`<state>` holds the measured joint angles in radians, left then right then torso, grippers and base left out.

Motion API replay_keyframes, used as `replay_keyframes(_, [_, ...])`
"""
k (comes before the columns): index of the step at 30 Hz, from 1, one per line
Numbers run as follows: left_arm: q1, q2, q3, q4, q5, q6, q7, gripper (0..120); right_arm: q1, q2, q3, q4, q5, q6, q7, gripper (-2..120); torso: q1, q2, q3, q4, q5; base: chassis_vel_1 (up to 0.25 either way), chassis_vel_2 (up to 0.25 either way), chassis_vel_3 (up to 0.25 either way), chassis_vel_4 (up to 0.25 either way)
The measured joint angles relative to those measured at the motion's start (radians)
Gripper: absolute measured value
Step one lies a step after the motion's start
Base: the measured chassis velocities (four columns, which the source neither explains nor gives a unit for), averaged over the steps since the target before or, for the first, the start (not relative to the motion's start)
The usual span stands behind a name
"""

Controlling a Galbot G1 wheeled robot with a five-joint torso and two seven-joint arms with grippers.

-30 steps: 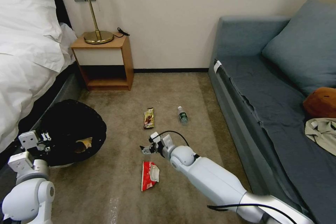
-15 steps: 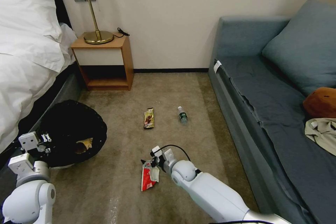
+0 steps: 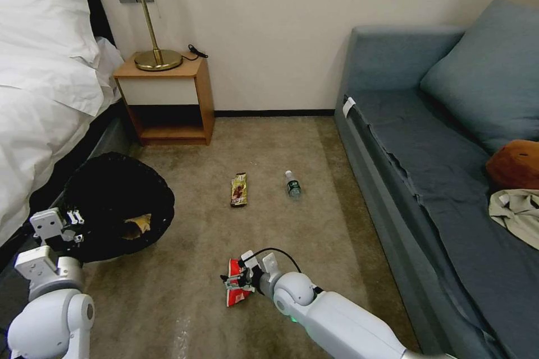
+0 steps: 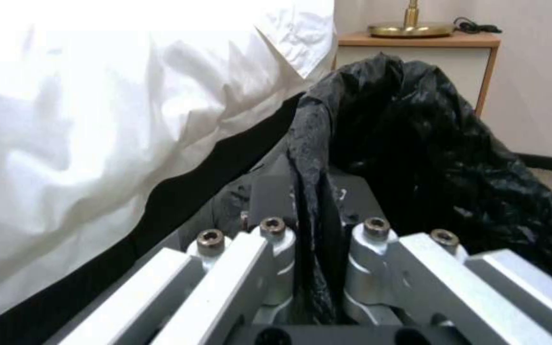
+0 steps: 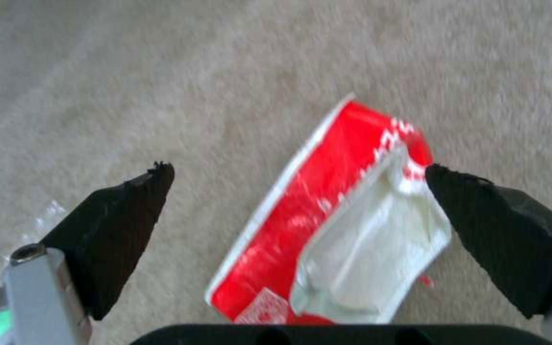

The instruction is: Pick up the trash bin, then pick up the garbage on the floor and place it into the trash bin.

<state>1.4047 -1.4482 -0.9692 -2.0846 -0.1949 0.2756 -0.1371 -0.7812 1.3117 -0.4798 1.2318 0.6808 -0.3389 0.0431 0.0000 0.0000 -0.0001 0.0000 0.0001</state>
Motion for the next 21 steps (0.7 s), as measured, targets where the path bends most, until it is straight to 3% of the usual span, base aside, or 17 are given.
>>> replay_keyframes(16, [-0.024, 0.01, 0.032, 0.031, 0.0, 0.0, 0.001, 5, -0.02, 0.02, 0.032, -0.118, -0.029, 0.032, -0.037, 100, 0.0, 0.0, 0.0, 0.0, -0.0001, 0.0, 0.0, 0.0, 0.0])
replay_keyframes(19, [-0.026, 0.01, 0.034, 0.033, -0.001, 0.001, 0.001, 5, -0.021, 0.019, 0.035, -0.124, -0.03, 0.032, -0.05, 95, 0.0, 0.0, 0.0, 0.0, -0.0001, 0.0, 0.0, 0.0, 0.0])
replay_keyframes(21, [-0.027, 0.01, 0.034, 0.035, -0.002, 0.001, 0.001, 5, -0.02, 0.018, 0.036, -0.125, -0.03, 0.032, -0.062, 84, 0.0, 0.0, 0.0, 0.0, -0.0001, 0.0, 0.0, 0.0, 0.0])
